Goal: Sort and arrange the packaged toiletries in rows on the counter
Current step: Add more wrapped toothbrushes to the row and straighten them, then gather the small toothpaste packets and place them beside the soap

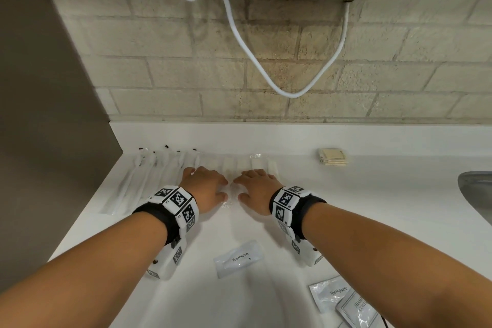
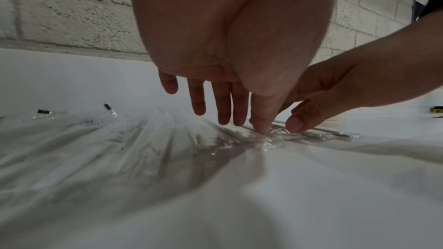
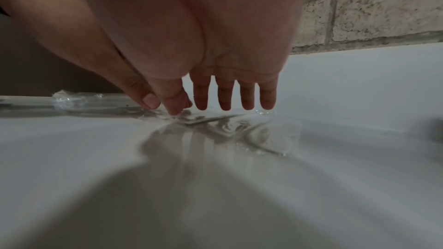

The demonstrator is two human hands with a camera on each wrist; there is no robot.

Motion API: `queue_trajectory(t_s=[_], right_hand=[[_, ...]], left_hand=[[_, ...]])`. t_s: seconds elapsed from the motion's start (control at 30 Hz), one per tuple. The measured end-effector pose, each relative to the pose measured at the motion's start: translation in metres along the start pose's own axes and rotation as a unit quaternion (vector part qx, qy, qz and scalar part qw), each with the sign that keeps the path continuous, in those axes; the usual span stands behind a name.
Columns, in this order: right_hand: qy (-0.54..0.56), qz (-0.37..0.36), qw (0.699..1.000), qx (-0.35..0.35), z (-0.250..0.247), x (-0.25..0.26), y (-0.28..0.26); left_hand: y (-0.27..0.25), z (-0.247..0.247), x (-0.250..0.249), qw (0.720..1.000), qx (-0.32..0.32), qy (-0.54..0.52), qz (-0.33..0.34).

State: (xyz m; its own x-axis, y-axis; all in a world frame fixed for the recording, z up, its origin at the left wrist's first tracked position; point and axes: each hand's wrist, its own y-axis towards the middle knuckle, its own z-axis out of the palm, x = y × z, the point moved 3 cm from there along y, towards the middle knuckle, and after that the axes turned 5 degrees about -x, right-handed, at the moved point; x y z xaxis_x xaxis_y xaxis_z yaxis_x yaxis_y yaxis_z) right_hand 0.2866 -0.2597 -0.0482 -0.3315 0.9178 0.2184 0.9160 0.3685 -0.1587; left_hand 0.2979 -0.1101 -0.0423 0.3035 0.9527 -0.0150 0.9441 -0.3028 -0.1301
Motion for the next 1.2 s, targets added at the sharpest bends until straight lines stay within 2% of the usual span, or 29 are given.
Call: queue_trajectory(t_s=[0.17,0.27,0.33,0.4,0.47,0.57,0.73,0.87,0.93,1.07,1.2], right_hand=[[0.000,0.002,1.000,-0.013,-0.010,-0.004,-0.018],[-0.001,0.008,0.999,-0.036,-0.019,-0.011,-0.045],[0.010,0.024,0.999,-0.028,-0.022,-0.018,-0.068],[0.015,0.045,0.999,0.008,-0.020,-0.025,-0.096],[0.005,0.067,0.997,0.048,-0.017,-0.032,-0.125],[-0.011,0.098,0.991,0.094,-0.015,-0.041,-0.167],[-0.062,0.089,0.984,0.144,-0.010,-0.048,-0.216],[-0.043,0.100,0.990,0.089,0.005,-0.051,-0.230],[-0.025,0.115,0.991,0.057,0.007,-0.054,-0.234],[-0.013,0.134,0.991,0.023,0.009,-0.059,-0.240],[0.051,0.127,0.990,0.018,0.008,-0.062,-0.246]], left_hand=[[-0.011,-0.011,-0.003,0.999,-0.034,-0.028,0.003],[-0.027,-0.018,-0.010,0.996,-0.071,-0.057,0.014],[-0.045,-0.017,-0.019,0.992,-0.088,-0.084,0.028],[-0.065,-0.010,-0.029,0.989,-0.076,-0.125,0.036],[-0.086,0.003,-0.037,0.988,-0.027,-0.153,0.021],[-0.111,0.022,-0.049,0.993,0.034,-0.112,0.008],[-0.135,0.025,-0.069,0.994,0.008,-0.110,-0.017],[-0.145,0.023,-0.075,0.993,0.000,-0.100,-0.067],[-0.150,0.023,-0.079,0.991,0.001,-0.116,-0.063],[-0.157,0.025,-0.088,0.978,-0.028,-0.201,-0.045],[-0.164,0.017,-0.108,0.954,-0.032,-0.295,-0.040]])
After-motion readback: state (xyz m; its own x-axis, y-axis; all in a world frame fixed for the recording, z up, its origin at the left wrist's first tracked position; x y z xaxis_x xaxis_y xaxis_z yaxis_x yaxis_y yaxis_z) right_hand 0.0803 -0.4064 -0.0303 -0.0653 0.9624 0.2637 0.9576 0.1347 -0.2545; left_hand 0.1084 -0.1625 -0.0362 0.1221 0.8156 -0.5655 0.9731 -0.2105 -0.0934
